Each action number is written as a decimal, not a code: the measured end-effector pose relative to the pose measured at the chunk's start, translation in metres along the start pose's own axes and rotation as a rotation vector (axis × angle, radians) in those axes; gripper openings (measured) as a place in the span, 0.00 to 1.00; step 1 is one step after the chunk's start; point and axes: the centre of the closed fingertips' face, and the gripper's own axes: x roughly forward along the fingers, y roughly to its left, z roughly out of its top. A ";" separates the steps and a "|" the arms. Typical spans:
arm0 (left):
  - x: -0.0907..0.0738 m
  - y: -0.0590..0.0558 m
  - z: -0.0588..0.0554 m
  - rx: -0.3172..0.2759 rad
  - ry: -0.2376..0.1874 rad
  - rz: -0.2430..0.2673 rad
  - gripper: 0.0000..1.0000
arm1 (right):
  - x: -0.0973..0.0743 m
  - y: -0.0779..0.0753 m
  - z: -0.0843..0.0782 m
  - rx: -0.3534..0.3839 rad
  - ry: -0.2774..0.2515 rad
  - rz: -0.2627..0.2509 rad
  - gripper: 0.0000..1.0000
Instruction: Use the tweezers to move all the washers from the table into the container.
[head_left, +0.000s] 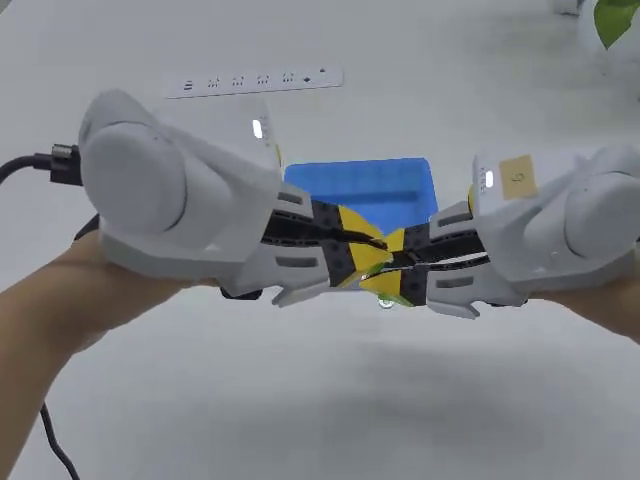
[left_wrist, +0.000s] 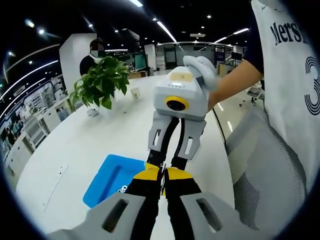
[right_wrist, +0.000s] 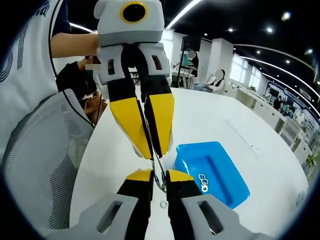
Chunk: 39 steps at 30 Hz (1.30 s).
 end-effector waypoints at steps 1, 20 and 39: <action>0.000 0.001 0.000 0.003 -0.001 0.001 0.06 | 0.000 -0.001 0.001 -0.001 -0.001 -0.001 0.11; 0.003 0.044 0.009 0.064 -0.017 0.007 0.06 | 0.005 -0.049 0.008 -0.041 -0.004 -0.032 0.11; 0.023 0.071 -0.005 0.115 -0.014 -0.031 0.06 | 0.016 -0.074 -0.003 -0.024 0.000 -0.067 0.10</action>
